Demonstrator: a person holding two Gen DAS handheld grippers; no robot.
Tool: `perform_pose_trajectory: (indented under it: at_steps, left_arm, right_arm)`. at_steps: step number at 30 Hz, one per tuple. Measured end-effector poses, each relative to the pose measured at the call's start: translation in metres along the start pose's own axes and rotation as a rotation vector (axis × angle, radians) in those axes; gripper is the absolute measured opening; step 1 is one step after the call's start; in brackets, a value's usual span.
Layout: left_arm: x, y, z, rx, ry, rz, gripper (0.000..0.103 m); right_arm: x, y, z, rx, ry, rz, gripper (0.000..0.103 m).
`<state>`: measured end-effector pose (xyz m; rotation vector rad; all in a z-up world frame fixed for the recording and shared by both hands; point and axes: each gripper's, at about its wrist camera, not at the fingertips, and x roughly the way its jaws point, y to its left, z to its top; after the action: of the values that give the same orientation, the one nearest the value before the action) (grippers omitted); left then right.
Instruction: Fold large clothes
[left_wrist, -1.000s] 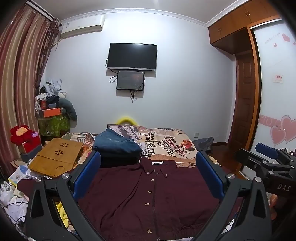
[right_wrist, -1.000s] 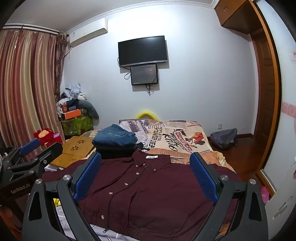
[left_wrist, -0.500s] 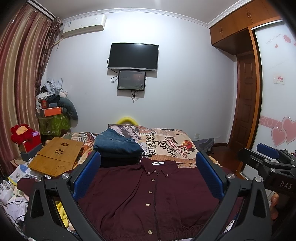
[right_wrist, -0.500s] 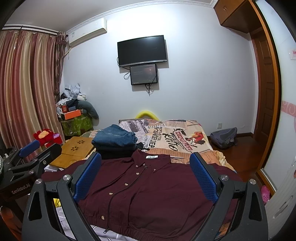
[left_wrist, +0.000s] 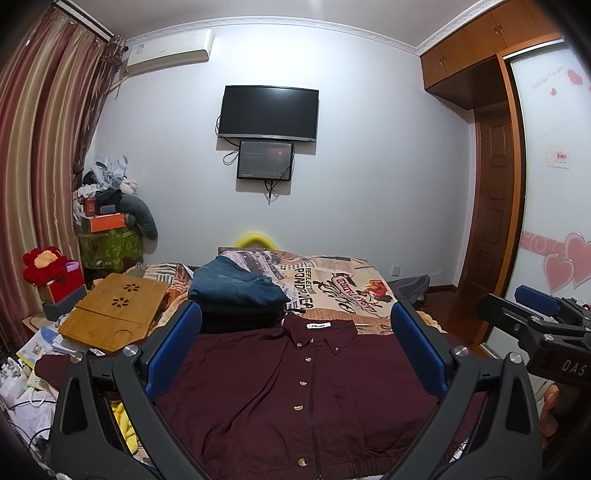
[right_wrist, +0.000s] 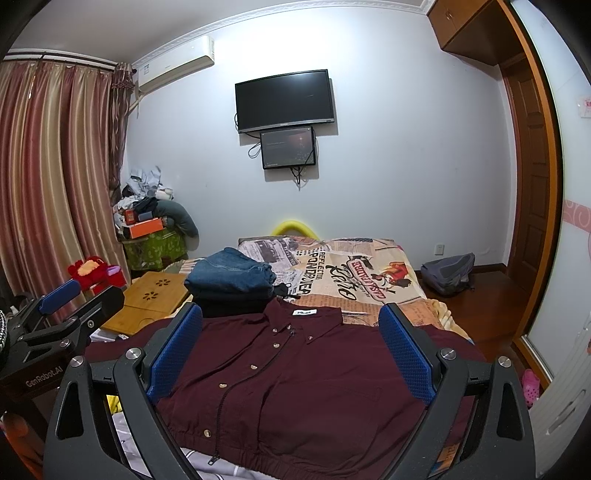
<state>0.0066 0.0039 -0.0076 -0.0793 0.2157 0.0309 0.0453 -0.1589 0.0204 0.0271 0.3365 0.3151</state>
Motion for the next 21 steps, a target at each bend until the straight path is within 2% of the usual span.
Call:
perform_pose_trajectory:
  at_steps: [21]
  left_arm:
    - [0.0053, 0.0040, -0.0018, -0.006, 0.012, -0.001, 0.103]
  right_arm:
    - [0.0062, 0.0062, -0.0020, 0.003, 0.011, 0.010, 0.095]
